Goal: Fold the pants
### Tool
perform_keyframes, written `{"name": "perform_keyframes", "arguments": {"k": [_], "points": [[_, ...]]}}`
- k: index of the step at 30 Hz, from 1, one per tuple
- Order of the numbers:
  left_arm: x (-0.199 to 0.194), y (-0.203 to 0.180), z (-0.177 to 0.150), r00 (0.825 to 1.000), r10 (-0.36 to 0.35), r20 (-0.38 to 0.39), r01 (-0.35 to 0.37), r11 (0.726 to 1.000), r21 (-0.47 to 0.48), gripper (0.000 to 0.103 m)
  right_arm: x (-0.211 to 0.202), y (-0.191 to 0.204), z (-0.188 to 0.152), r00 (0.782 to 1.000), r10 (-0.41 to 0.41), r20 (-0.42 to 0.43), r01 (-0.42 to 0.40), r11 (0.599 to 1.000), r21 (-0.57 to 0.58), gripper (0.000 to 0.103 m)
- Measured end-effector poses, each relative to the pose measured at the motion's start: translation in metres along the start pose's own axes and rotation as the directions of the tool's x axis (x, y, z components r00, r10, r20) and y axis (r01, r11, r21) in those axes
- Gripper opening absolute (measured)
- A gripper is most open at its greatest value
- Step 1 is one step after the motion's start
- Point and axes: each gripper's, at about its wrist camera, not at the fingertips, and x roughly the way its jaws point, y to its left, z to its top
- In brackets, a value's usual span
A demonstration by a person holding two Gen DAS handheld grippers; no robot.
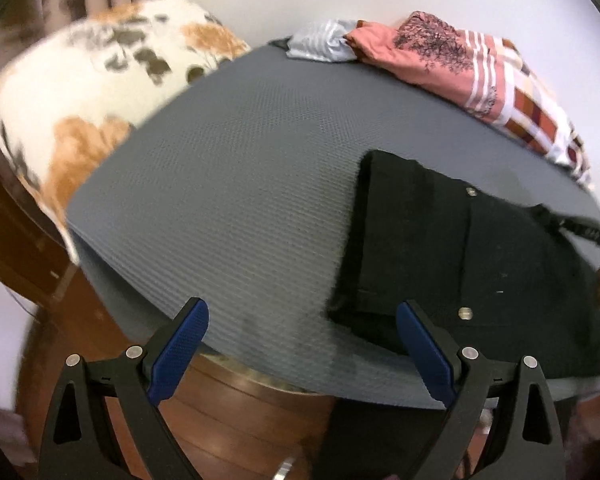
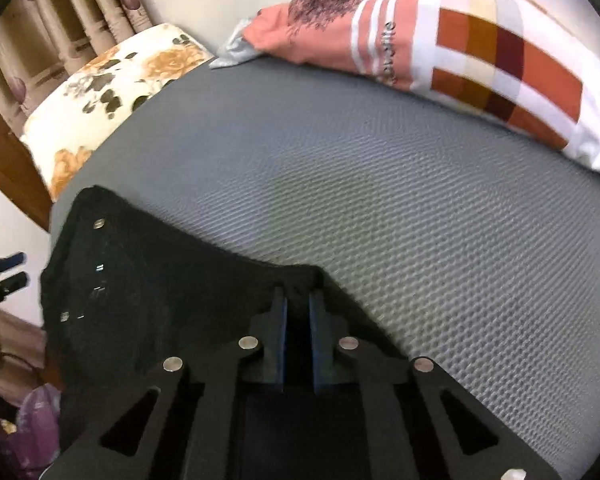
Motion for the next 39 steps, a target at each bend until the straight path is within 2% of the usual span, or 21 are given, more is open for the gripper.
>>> {"name": "perform_keyframes", "arguments": {"k": [1,3,5,7,9,12,16,17,18,19,20,21,24,26,30,31,32,33,35,37,39], "points": [[-0.002,0.002,0.0,1.0,0.021,0.012,-0.021,1.0,0.005,0.095,0.002,-0.006,0.001,1.0,-0.014,0.007,0.014,1.0,0.024,0.006],[-0.002,0.007,0.0,0.999,0.042,0.016,-0.042,0.999,-0.001,0.095,0.004,-0.015,0.003,1.0,0.013,0.021,-0.015,0.997,0.075,0.006],[-0.003,0.015,-0.002,0.999,0.035,0.009,-0.035,0.999,-0.027,0.095,0.007,-0.016,-0.003,1.0,0.01,0.029,-0.012,0.998,0.061,0.005],[-0.005,0.019,-0.003,1.0,0.014,0.0,-0.014,0.999,-0.043,0.095,0.005,-0.023,-0.007,0.998,0.041,0.053,-0.045,0.996,0.079,0.006],[-0.005,0.02,-0.004,0.999,-0.049,-0.022,0.048,0.998,-0.051,0.095,0.005,-0.032,-0.007,0.994,0.084,0.067,-0.091,0.989,0.115,0.005],[0.005,0.015,-0.008,0.986,-0.144,-0.087,0.139,0.989,-0.057,0.095,0.007,-0.024,-0.006,0.995,0.063,0.076,-0.069,0.995,0.078,0.007],[0.028,-0.002,-0.012,0.953,-0.231,-0.194,0.222,0.973,-0.068,0.095,0.009,-0.028,-0.005,0.993,0.083,0.08,-0.091,0.991,0.098,0.007],[0.03,-0.005,-0.012,0.945,-0.259,-0.197,0.25,0.966,-0.069,0.095,0.009,-0.03,-0.005,0.993,0.089,0.081,-0.097,0.99,0.104,0.007],[0.029,-0.008,-0.011,0.942,-0.281,-0.184,0.272,0.96,-0.069,0.092,0.009,-0.03,-0.005,0.993,0.09,0.082,-0.099,0.989,0.106,0.007],[0.027,-0.01,-0.009,0.941,-0.298,-0.161,0.291,0.954,-0.07,0.08,0.009,-0.03,-0.006,0.992,0.091,0.083,-0.099,0.989,0.107,0.007],[0.025,-0.013,-0.005,0.94,-0.309,-0.141,0.303,0.951,-0.063,0.063,0.009,-0.031,-0.005,0.992,0.093,0.084,-0.102,0.989,0.109,0.007],[0.026,-0.017,-0.002,0.945,-0.293,-0.147,0.289,0.956,-0.046,0.033,0.009,-0.031,-0.005,0.992,0.095,0.086,-0.104,0.988,0.111,0.007],[0.031,-0.025,0.007,0.955,-0.259,-0.143,0.258,0.966,-0.029,0.033,0.008,-0.031,-0.007,0.992,0.092,0.09,-0.102,0.988,0.115,0.007],[0.029,-0.027,0.012,0.957,-0.263,-0.126,0.262,0.965,-0.025,0.031,0.008,-0.031,-0.007,0.992,0.088,0.095,-0.099,0.988,0.117,0.008],[0.004,-0.025,0.028,0.966,-0.258,0.016,0.258,0.966,0.009,0.027,0.001,-0.027,-0.009,0.99,0.045,0.132,-0.058,0.994,0.098,0.012],[0.007,-0.029,0.029,0.976,-0.217,0.03,0.216,0.975,0.045,0.019,0.002,-0.025,-0.01,0.99,0.032,0.135,-0.045,0.994,0.095,0.012],[0.016,-0.034,0.027,0.988,-0.153,0.025,0.15,0.984,0.1,0.015,0.001,-0.022,-0.01,0.99,0.012,0.139,-0.024,0.996,0.088,0.012],[0.029,-0.034,0.022,0.995,-0.104,-0.012,0.104,0.985,0.134,0.011,0.002,-0.02,-0.011,0.99,-0.001,0.144,-0.011,0.996,0.087,0.012],[0.046,-0.019,0.01,0.985,-0.151,-0.083,0.158,0.984,0.086,0.012,0.001,-0.015,-0.011,0.989,-0.015,0.146,0.005,0.998,0.065,0.012],[0.042,-0.011,0.007,0.984,-0.169,-0.057,0.173,0.982,0.079,0.015,0.002,-0.015,-0.01,0.989,-0.018,0.148,0.009,0.998,0.061,0.012],[0.042,-0.017,0.007,0.989,-0.143,-0.045,0.147,0.982,0.116,0.015,0.001,-0.016,-0.009,0.988,-0.021,0.154,0.011,0.998,0.069,0.012]]}}
